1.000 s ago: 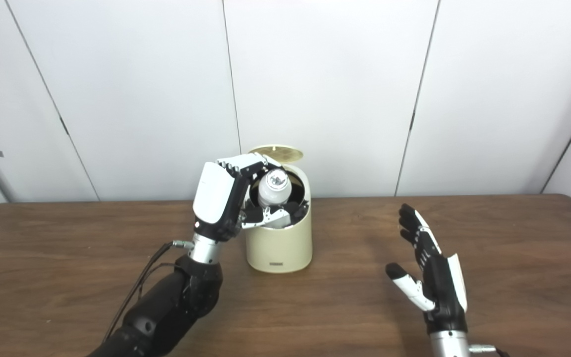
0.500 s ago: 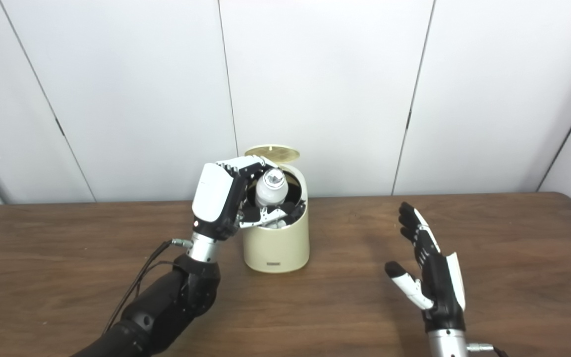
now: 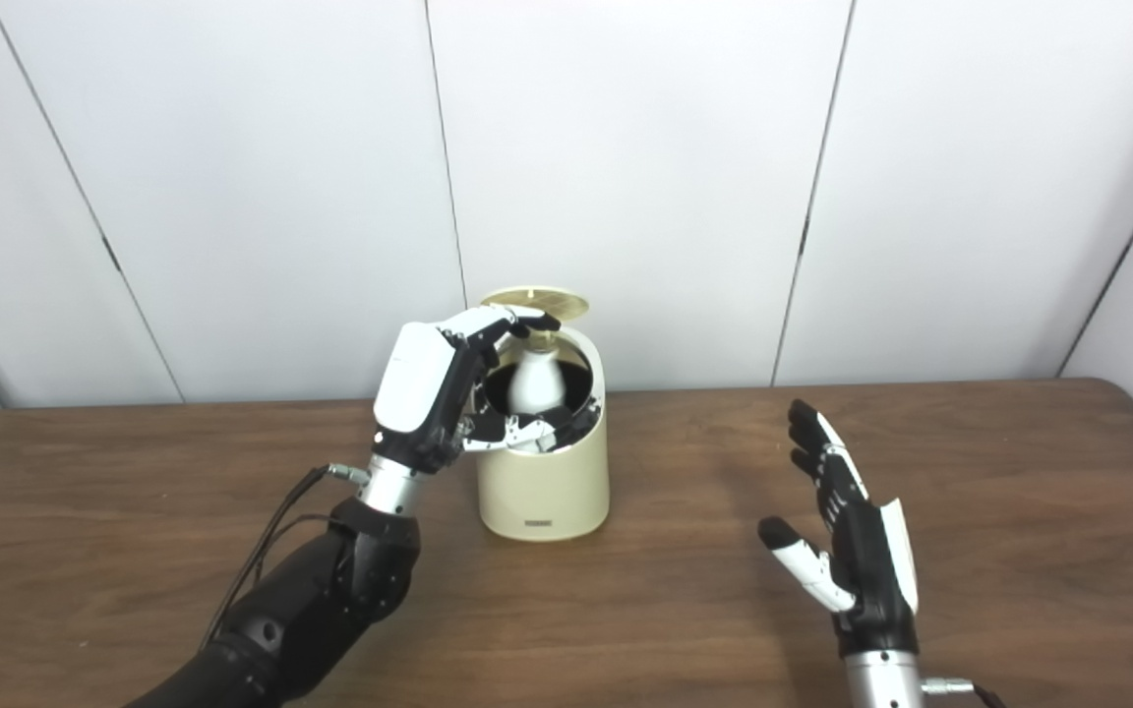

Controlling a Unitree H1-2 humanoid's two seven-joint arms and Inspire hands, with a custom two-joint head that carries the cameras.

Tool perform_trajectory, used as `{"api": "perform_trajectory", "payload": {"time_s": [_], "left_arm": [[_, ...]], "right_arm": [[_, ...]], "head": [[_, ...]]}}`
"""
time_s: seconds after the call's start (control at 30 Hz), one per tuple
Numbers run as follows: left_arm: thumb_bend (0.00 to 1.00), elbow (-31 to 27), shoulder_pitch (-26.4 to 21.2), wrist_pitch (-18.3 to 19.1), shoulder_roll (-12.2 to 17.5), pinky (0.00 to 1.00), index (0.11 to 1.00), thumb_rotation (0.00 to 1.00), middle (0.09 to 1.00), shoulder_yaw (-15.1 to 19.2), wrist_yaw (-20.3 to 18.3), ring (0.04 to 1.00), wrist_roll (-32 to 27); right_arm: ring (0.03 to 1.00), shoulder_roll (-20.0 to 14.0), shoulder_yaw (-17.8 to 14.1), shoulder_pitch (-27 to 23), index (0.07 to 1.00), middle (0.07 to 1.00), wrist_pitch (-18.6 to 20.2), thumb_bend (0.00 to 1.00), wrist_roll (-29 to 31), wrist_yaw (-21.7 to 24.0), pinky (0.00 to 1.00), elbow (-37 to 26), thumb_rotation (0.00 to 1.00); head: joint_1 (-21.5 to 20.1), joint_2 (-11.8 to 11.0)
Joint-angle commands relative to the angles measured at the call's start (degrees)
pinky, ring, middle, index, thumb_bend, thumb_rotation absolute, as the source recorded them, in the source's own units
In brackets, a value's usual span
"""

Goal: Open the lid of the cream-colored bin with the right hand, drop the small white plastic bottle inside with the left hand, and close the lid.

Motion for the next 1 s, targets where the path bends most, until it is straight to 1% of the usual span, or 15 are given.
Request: {"api": "perform_trajectory", "payload": {"time_s": [0.0,0.13,0.4,0.47,0.57,0.6,0.63,0.67,0.7,0.73,0.8,0.9,0.97], "left_arm": [[1.0,-0.93,-1.57,0.36,0.7,0.5,0.683,0.15,0.681,0.67,0.31,0.639,-0.17],[1.0,-0.92,-1.62,0.36,0.83,0.5,0.685,0.16,0.681,0.59,0.82,0.64,0.11],[1.0,-2.27,-0.96,0.36,1.05,0.49,0.67,0.15,0.675,1.09,0.32,0.631,-0.51],[0.99,-3.36,-0.34,0.36,1.14,0.48,0.657,0.17,0.666,1.39,0.41,0.622,-0.67],[0.89,-5.73,0.96,0.37,1.52,0.46,0.642,0.25,0.649,1.53,0.44,0.603,-1.81],[0.78,-7.18,1.67,0.37,1.74,0.46,0.635,0.35,0.642,1.58,0.67,0.593,-2.71],[0.73,-8.15,2.15,0.36,1.89,0.45,0.625,0.41,0.631,1.61,0.83,0.576,-3.33],[0.7,-9.12,2.61,0.36,2.02,0.44,0.62,0.45,0.626,1.7,0.79,0.567,-4.12],[0.69,-11.1,3.6,0.36,2.12,0.44,0.617,0.49,0.621,2.35,0.35,0.562,-5.44],[0.68,-12.39,4.25,0.36,2.17,0.44,0.618,0.58,0.615,2.82,-0.05,0.556,-6.32],[0.67,-15.37,5.81,0.37,2.07,0.44,0.623,0.66,0.612,4.27,-1.67,0.553,-8.72],[0.69,-20.48,8.53,0.37,1.95,0.45,0.63,0.72,0.61,6.85,-4.05,0.559,-11.82],[0.69,-24.17,10.69,0.37,1.61,0.48,0.637,0.74,0.632,9.1,-5.88,0.589,-13.99]], "right_arm": [[0.907,0.44,0.24,-0.22,0.897,0.909,-2.31,1.0,-0.2,-0.49,0.88,0.3,0.79],[0.905,0.25,0.26,-0.4,0.896,0.91,-3.13,1.0,-0.04,-0.38,0.88,0.89,0.78],[0.904,0.32,0.19,-0.4,0.894,0.908,-2.72,1.0,0.32,-0.35,0.88,0.94,0.78],[0.907,0.42,0.2,-0.33,0.893,0.909,-2.35,1.0,0.31,-0.37,0.88,0.63,0.78],[0.912,0.33,0.21,-0.44,0.896,0.911,-2.61,1.0,0.3,-0.36,0.89,0.84,0.78],[0.913,0.31,0.21,-0.47,0.897,0.912,-2.54,1.0,0.21,-0.37,0.89,0.75,0.78],[0.911,0.29,0.21,-0.5,0.896,0.911,-2.48,1.0,0.14,-0.39,0.89,0.68,0.79],[0.91,0.27,0.21,-0.55,0.895,0.91,-2.49,1.0,0.1,-0.4,0.88,0.68,0.79],[0.911,0.23,0.19,-0.65,0.896,0.91,-2.46,1.0,-0.04,-0.46,0.89,0.64,0.79],[0.908,0.2,0.16,-0.73,0.896,0.909,-2.48,1.0,-0.12,-0.5,0.88,0.67,0.79],[0.906,0.07,0.1,-0.92,0.896,0.908,-2.54,1.0,0.0,-0.44,0.88,0.89,0.79],[0.908,-0.17,0.03,-1.2,0.897,0.909,-2.87,1.0,0.32,-0.29,0.89,1.46,0.78],[0.905,-0.37,-0.01,-1.44,0.899,0.911,-3.21,1.0,0.14,-0.34,0.88,1.67,0.78]], "head": [[-0.05,0.01],[-0.01,-0.03],[0.13,0.03],[0.13,0.03],[0.18,-0.16],[0.22,-0.21],[0.23,-0.26],[0.28,-0.29],[0.31,-0.32],[0.32,-0.32],[0.44,-0.54],[0.64,-0.66],[0.75,-0.77]]}}
